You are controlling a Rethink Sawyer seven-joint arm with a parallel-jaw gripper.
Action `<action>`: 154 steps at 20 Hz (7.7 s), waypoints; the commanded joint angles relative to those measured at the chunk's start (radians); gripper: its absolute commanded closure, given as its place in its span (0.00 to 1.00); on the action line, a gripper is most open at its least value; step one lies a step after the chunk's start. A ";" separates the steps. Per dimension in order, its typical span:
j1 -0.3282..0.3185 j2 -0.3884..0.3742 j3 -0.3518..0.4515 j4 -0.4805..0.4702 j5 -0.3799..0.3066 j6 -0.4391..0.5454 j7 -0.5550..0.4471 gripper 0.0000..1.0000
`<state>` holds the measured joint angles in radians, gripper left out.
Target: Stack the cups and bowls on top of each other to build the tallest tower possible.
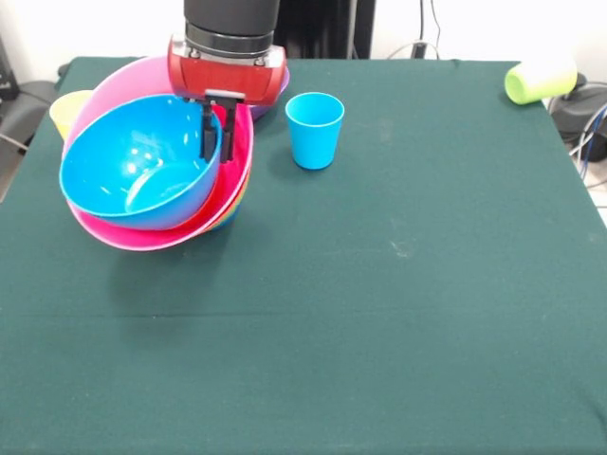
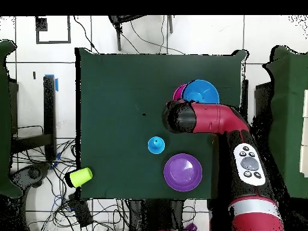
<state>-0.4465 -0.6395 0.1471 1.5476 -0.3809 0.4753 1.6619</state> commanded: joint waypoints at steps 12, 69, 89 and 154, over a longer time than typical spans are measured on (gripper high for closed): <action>0.001 0.088 0.000 0.187 -0.074 -0.089 0.038 1.00; 0.031 0.027 -0.038 0.348 0.023 -0.085 0.091 1.00; 0.038 0.021 -0.047 0.381 0.046 -0.099 0.121 1.00; 0.073 -0.063 -0.060 0.394 0.173 -0.130 0.196 1.00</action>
<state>-0.4300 -0.7352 0.0017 1.9594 -0.2743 0.2745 1.6954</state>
